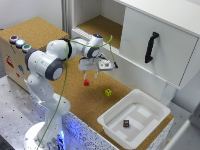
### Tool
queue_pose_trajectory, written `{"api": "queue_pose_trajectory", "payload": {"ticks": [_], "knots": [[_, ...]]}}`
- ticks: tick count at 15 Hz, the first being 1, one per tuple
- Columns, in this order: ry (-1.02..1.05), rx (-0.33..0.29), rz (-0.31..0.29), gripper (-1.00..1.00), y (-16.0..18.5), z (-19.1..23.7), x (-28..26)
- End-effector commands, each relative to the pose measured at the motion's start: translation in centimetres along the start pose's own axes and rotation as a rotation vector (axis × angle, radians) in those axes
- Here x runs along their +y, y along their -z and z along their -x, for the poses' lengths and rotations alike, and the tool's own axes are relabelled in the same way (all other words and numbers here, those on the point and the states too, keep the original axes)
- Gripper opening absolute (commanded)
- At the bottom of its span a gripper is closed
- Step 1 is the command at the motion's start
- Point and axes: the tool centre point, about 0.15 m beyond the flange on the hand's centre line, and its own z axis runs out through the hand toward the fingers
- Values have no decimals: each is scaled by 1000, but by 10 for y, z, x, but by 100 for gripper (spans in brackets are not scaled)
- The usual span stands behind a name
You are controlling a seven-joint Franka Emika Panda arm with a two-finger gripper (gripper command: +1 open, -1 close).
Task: Place the pink object on the table
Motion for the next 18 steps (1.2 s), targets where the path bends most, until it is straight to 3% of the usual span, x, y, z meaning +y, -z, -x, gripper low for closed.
{"api": "queue_pose_trajectory", "payload": {"ticks": [1,3,7,10,18], "knots": [[-322,140,-90,100,8,44,37],[-468,160,-92,100,12,64,51],[-749,138,-71,100,3,107,82],[-777,114,-35,100,-2,105,98],[-773,145,-21,100,-17,79,105]]}}
